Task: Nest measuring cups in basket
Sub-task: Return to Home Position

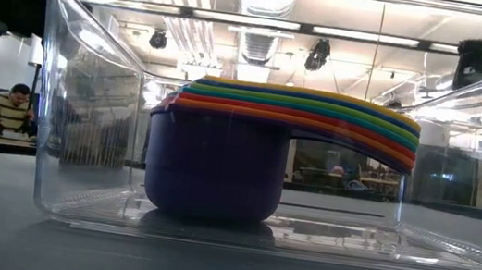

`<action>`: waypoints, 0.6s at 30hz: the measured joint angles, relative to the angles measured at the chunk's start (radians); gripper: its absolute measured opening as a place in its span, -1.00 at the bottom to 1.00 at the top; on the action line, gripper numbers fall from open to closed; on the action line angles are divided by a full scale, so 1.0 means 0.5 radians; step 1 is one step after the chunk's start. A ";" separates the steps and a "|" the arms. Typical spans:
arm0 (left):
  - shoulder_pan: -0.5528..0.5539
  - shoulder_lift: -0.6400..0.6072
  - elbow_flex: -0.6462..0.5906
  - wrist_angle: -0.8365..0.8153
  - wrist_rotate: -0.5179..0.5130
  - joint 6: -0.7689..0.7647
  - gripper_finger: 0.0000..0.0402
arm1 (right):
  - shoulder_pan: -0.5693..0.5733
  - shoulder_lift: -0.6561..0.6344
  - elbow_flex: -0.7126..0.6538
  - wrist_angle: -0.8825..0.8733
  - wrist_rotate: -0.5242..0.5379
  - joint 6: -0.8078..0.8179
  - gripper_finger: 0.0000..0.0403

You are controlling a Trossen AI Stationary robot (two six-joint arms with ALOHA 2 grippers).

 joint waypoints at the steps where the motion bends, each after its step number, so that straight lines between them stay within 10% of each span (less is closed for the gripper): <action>1: 0.000 0.000 0.000 -0.004 0.011 0.003 -1.00 | 0.000 0.000 -0.001 -0.020 0.000 0.011 -0.96; 18: -0.001 0.006 0.000 -0.055 0.021 0.012 -1.00 | 0.000 0.030 -0.002 -0.053 0.000 0.108 -0.96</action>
